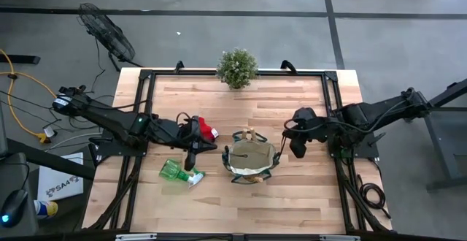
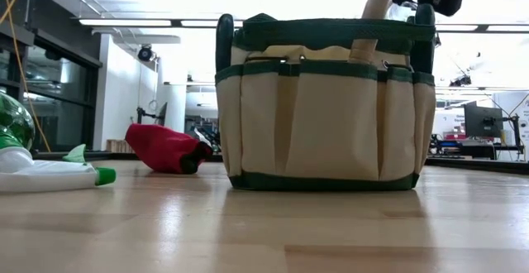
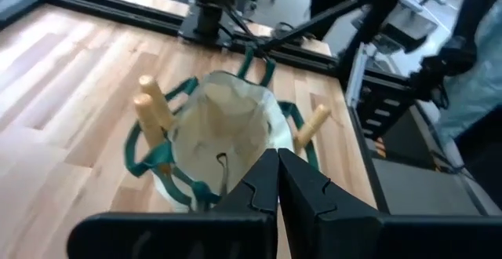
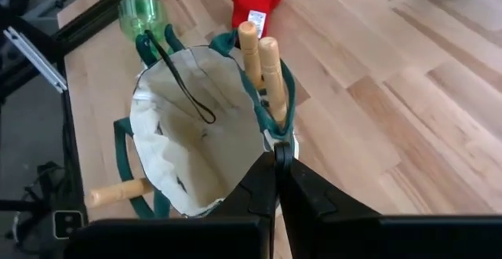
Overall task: Pick & Place Garden tools in Gardening bag
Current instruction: Put the shear scissors into the gardening bag, then put the spray bottle into the gardening bag
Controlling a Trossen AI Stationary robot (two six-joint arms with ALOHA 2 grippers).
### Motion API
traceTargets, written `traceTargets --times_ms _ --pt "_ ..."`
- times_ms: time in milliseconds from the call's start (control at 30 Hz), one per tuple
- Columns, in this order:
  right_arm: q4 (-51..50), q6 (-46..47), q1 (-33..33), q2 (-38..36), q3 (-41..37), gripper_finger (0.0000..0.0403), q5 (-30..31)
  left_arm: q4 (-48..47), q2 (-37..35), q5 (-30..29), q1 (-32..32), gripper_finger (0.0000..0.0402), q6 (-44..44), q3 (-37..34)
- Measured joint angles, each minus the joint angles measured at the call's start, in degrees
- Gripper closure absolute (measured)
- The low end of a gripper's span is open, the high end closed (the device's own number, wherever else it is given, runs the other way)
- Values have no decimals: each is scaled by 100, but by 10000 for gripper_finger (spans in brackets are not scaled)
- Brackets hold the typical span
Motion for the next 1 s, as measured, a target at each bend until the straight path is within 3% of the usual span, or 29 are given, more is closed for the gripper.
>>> traceTargets --times_ms 167,567,833,1000 --pt "8 321 -1 0 0 369 -50 -177 0 64 0 395 0 0" --pt "217 689 -1 2 0 223 -43 -972 -226 467 2 360 1 2" --pt "235 794 -1 2 0 204 -59 -1867 -646 671 2 356 2 7" --pt "232 792 -1 2 0 205 -58 -2477 -632 1095 0 354 291 4"
